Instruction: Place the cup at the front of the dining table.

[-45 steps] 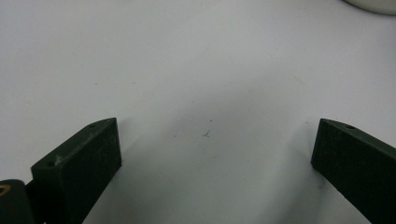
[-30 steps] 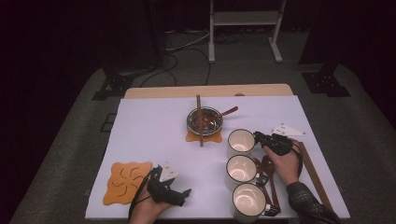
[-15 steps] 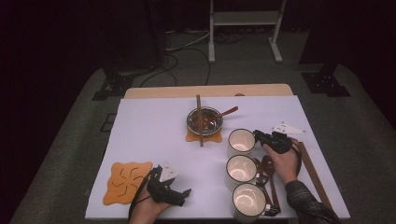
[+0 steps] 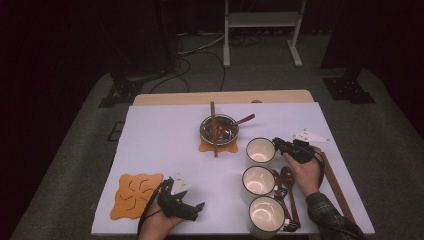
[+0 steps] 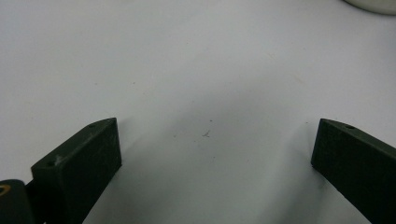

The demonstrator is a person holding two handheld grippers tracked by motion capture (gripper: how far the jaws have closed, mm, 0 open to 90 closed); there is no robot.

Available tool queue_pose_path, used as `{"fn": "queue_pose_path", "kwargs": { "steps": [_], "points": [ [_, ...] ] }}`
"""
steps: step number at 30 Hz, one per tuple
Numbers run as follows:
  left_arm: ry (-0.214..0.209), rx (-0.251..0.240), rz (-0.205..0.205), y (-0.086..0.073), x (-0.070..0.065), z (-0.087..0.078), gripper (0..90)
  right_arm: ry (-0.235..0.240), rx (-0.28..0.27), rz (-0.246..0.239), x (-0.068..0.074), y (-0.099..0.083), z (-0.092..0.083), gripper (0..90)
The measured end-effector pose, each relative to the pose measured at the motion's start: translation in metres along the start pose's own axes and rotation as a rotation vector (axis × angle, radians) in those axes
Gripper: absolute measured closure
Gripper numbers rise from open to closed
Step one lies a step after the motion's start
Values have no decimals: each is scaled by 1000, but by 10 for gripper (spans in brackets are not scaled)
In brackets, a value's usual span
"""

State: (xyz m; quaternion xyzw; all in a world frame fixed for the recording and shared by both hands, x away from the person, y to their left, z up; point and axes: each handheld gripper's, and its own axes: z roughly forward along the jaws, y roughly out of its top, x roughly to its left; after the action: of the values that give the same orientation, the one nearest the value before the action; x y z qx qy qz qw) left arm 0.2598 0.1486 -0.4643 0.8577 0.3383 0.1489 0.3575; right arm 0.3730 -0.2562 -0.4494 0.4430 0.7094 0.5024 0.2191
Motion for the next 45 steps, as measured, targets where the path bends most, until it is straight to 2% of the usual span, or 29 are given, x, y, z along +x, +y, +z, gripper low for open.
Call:
{"fn": "queue_pose_path", "kwargs": {
  "steps": [8, 15, 33, 45],
  "points": [
    [0, 0, 0, 0, 0, 0, 4, -8, -23, 18, -5, 6, -7, 818],
    [0, 0, 0, 0, 0, 0, 4, -16, -37, 14, -6, 15, -12, 817],
    [-1, 0, -1, 0, 0, 0, 4, -8, -31, -10, 0, 34, -15, 817],
    [1, -2, 2, 0, 0, 0, 4, -7, -54, -15, 6, 48, -13, 817]
  ]
}}
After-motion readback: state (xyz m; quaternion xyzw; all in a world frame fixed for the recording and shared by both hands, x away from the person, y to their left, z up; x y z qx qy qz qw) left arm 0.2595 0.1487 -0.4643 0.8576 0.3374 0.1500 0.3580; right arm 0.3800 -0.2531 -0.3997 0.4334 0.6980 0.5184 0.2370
